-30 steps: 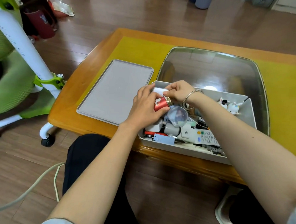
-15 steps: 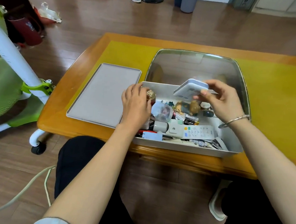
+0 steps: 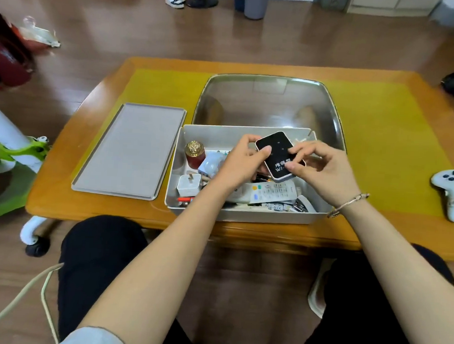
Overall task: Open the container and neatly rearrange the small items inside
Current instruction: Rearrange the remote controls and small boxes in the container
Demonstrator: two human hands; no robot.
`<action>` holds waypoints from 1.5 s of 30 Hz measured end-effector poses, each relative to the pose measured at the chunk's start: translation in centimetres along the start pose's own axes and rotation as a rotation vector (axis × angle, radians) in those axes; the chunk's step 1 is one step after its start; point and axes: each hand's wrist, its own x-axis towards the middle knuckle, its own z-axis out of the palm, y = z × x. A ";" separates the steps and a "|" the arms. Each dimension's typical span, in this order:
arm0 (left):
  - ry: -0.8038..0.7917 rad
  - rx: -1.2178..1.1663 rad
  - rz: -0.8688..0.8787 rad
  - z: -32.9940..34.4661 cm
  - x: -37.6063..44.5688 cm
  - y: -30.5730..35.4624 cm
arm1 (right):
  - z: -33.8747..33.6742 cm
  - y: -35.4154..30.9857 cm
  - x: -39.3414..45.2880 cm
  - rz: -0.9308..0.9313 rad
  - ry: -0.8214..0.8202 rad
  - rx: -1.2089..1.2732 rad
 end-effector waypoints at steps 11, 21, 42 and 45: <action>-0.208 0.734 0.181 2.4 0.9 -2.4 | -1.9 3.8 -0.4 0.158 0.343 -0.214; -0.326 1.315 0.269 1.3 0.5 -2.9 | 0.0 5.7 -1.1 0.109 0.462 -0.194; -0.292 1.157 0.453 -0.9 1.6 -0.9 | 0.3 6.1 -1.3 0.120 0.530 -0.153; -0.497 1.145 0.386 2.7 1.6 -2.3 | 0.2 6.0 -1.2 0.133 0.555 -0.124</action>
